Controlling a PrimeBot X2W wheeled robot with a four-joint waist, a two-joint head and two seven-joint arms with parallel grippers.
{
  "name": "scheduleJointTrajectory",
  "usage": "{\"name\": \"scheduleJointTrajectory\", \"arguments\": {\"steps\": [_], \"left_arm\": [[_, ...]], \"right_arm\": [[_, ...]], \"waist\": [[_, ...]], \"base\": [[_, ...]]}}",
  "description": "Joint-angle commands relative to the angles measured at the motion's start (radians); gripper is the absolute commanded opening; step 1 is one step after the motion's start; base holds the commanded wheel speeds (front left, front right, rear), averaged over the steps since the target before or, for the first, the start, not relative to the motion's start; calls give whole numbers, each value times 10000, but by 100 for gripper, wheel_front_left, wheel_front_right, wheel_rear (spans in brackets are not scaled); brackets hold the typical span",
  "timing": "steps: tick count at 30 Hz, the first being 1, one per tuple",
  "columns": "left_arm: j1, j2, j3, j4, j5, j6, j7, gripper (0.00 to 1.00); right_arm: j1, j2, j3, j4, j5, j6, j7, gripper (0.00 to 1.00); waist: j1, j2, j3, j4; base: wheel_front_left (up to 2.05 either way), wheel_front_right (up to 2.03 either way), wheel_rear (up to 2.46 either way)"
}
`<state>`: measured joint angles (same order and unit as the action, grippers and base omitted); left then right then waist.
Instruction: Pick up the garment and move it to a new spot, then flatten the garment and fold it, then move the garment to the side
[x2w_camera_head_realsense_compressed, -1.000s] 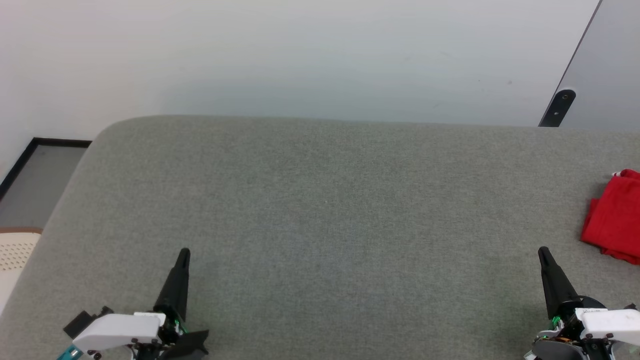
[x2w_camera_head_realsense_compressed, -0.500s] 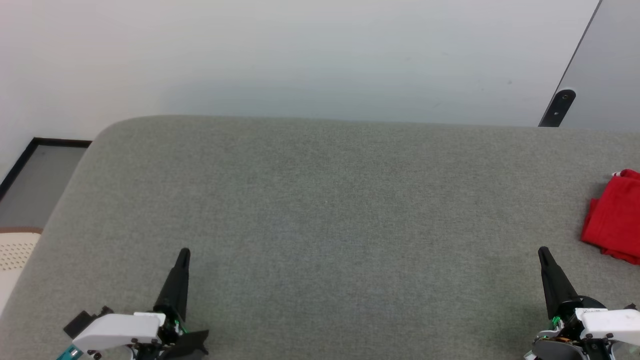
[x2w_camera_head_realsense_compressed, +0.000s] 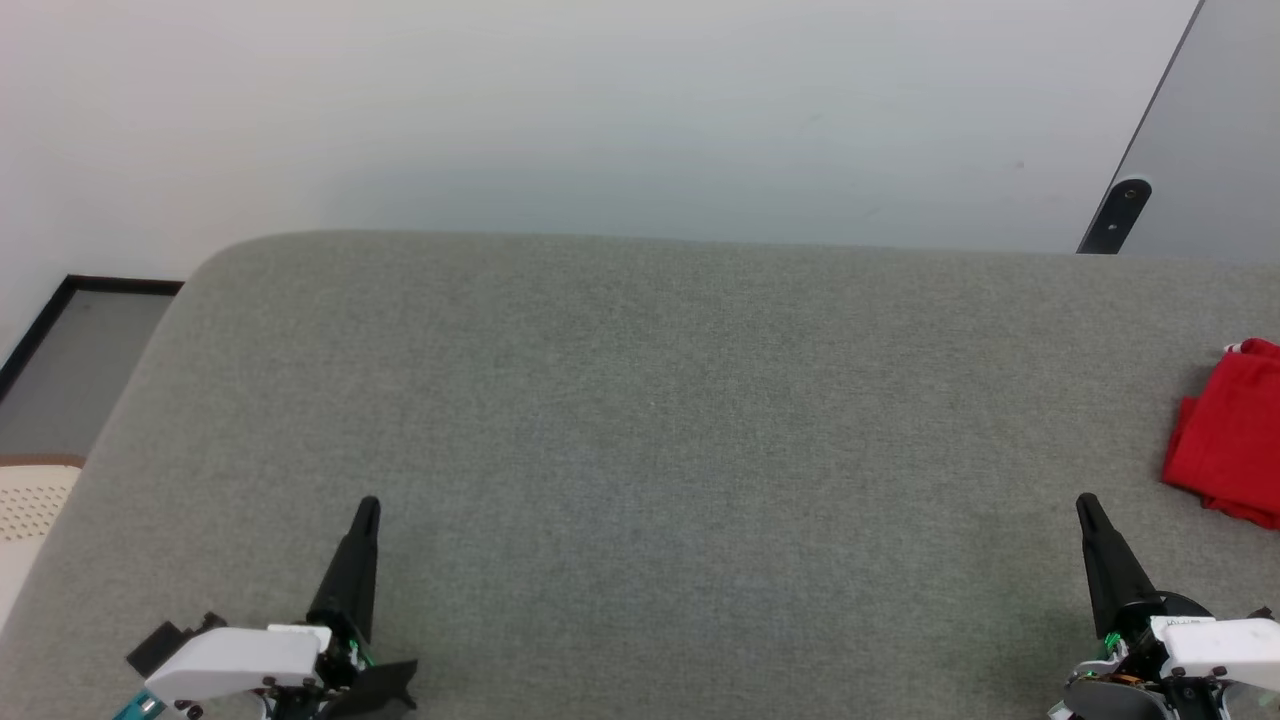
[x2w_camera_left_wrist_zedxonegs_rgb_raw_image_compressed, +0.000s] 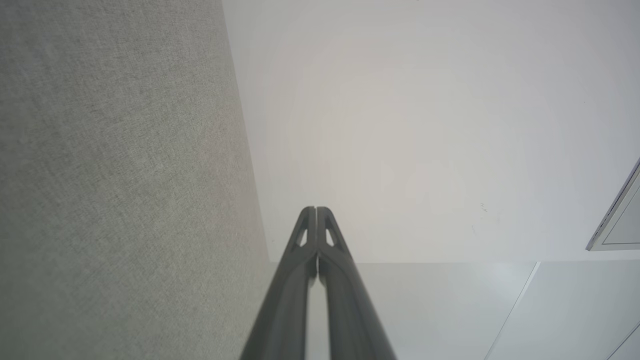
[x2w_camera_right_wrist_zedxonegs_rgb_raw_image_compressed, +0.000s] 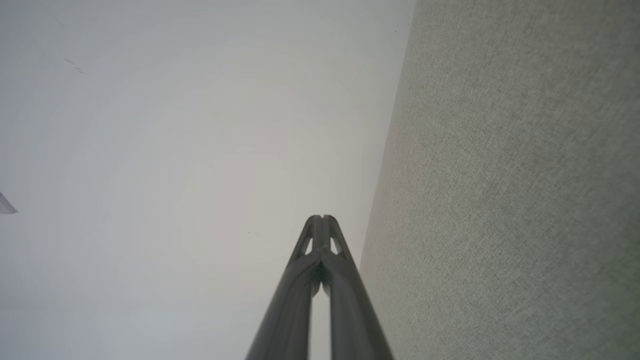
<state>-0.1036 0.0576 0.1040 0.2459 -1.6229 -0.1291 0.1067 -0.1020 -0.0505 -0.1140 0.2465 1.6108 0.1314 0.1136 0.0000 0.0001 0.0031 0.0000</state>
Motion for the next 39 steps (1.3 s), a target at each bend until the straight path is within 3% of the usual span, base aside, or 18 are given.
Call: {"name": "scheduleJointTrajectory", "arguments": {"steps": [1,39], "left_arm": [[-101,-13,27,15,48,-46,24,0],[-106,-42,72,18,88,-46,59,0]], "right_arm": [[-123,26,-2,4,41,-14,-12,0],[-124,26,0,4,42,-14,-14,0]], "waist": [[0,-1,0,0],[0,-1,0,0]], "base": [[0,0,0],[0,0,0]]}}
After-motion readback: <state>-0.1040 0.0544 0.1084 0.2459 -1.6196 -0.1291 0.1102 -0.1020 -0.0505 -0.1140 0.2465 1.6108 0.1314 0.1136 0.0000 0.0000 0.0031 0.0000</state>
